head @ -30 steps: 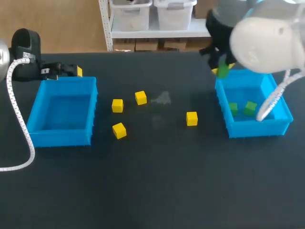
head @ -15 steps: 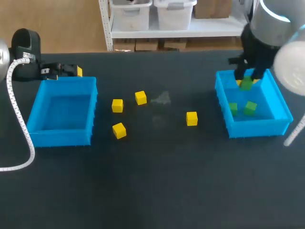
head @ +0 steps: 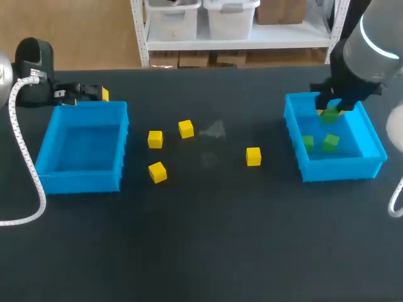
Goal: Put the green cubes in the right bin and the yellow cubes in the left bin.
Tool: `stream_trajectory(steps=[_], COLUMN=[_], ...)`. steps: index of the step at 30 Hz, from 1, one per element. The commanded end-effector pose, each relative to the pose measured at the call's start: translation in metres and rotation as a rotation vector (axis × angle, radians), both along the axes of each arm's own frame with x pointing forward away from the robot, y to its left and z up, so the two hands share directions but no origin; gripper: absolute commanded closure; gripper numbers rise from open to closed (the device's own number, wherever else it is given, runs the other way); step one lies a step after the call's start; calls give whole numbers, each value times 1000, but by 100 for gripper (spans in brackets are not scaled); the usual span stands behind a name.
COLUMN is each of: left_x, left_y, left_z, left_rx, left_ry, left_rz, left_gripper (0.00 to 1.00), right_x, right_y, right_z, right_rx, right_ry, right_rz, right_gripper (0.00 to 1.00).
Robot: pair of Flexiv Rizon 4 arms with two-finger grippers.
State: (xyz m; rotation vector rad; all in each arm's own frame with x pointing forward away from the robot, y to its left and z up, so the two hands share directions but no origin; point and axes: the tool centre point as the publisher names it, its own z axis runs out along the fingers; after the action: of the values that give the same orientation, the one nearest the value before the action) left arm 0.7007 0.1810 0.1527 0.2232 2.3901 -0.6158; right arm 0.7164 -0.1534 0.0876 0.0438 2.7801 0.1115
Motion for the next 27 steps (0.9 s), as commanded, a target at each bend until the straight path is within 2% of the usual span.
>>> stream_trajectory(steps=[1,8,27], left_x=[0,0,0], left_y=[2,2,2], left_z=[-2,-2,-2], left_rx=[-8,-8,-8], left_ry=[-6,-6,-6], left_rz=[-5,-5,-5], left_gripper=[0,0,0], right_x=[-1,1,2], right_y=[1,1,1], right_z=[0,6,8], right_rx=[-3,-20,-26], right_ry=[-55,-91,-91], right_rz=[-3,-14,-26], right_gripper=[0,0,0])
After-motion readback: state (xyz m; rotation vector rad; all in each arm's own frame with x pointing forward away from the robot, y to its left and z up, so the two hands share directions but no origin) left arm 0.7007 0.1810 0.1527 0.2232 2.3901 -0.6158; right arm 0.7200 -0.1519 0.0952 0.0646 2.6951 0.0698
